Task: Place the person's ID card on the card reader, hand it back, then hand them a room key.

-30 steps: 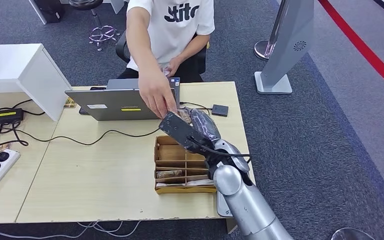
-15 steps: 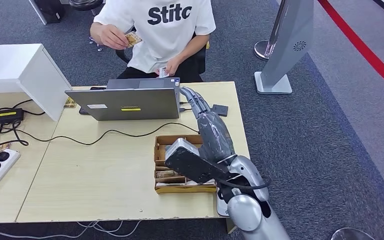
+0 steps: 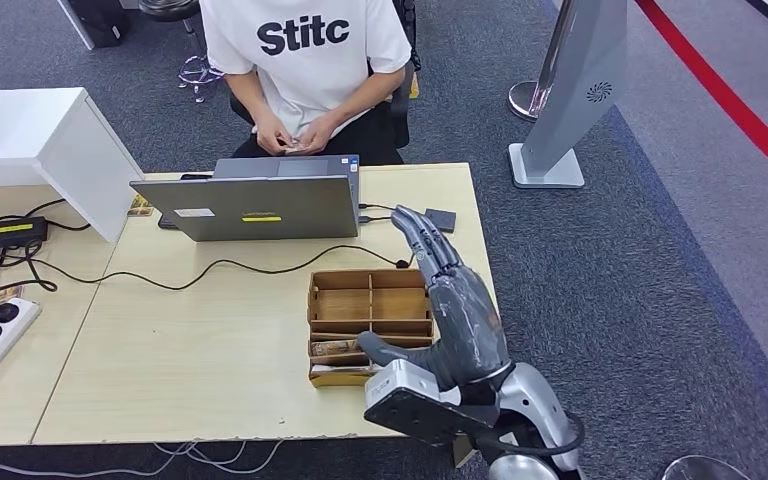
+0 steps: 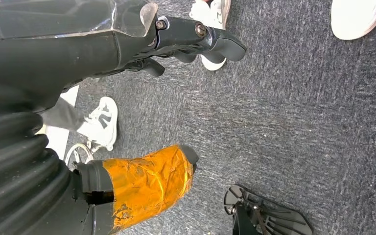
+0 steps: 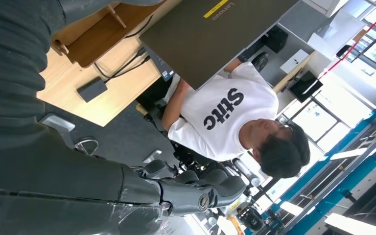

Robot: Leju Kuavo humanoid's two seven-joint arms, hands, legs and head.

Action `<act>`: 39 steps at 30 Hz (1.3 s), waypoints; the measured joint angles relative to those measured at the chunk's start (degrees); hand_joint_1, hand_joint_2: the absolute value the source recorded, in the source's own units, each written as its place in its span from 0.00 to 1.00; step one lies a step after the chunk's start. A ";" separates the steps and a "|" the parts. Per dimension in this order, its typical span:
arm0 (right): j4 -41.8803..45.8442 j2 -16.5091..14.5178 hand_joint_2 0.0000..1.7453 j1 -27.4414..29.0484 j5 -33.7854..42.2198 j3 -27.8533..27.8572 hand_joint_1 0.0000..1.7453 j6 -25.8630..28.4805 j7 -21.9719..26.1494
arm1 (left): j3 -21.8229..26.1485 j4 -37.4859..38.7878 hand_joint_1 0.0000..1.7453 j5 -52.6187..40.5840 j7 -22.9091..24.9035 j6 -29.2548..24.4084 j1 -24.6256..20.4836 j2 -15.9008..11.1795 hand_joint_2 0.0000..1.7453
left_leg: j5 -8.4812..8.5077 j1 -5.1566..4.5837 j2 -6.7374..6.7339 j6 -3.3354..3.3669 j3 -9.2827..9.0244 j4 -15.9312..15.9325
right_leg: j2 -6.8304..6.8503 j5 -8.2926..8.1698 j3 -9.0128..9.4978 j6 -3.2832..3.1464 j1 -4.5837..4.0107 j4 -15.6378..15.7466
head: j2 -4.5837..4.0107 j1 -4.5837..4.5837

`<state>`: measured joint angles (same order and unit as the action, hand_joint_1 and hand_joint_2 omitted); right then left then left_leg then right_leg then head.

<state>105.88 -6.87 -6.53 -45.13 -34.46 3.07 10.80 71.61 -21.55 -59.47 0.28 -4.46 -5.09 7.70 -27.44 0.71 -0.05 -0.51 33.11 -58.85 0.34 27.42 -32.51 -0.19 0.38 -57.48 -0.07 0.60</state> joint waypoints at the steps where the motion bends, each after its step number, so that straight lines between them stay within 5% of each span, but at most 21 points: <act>1: 0.14 0.08 1.00 0.07 0.00 -0.01 0.00 0.01 0.00 | 0.00 0.00 0.00 0.00 0.00 0.00 0.00 0.01 1.00 | 0.00 0.00 0.00 0.00 0.00 0.00 | 0.00 0.00 0.00 0.00 0.00 0.00 | 0.00 0.00; 8: 0.49 1.01 1.00 2.05 -3.23 -0.17 0.00 0.84 1.89 | 0.13 0.00 0.00 0.46 0.00 0.00 0.01 0.07 1.00 | 0.00 0.00 0.01 0.00 0.00 0.00 | 0.01 0.01 0.00 0.00 0.00 0.00 | 0.00 0.00; 15: -5.55 5.77 1.00 5.62 -24.56 -3.15 0.00 10.60 1.59 | 0.40 0.00 0.00 0.49 -0.18 -0.04 -0.06 0.07 1.00 | -0.03 -0.02 0.00 0.04 0.03 0.00 | 0.00 0.02 0.00 0.04 0.01 0.01 | 0.00 0.00; 39: -13.38 7.80 1.00 5.25 -26.77 -5.08 0.00 9.50 0.74 | 0.43 0.00 0.00 0.35 -0.20 -0.09 -0.07 0.34 1.00 | -0.02 -0.01 0.00 0.03 0.02 0.00 | 0.01 0.02 0.00 0.03 0.01 0.00 | 0.00 -0.01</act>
<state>92.50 0.93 -1.28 -71.91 -39.54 12.57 11.54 72.04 -21.55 -59.12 0.09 -4.55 -5.16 8.04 -27.47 0.70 -0.05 -0.48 33.13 -58.85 0.35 27.44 -32.51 -0.15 0.39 -57.48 -0.07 0.59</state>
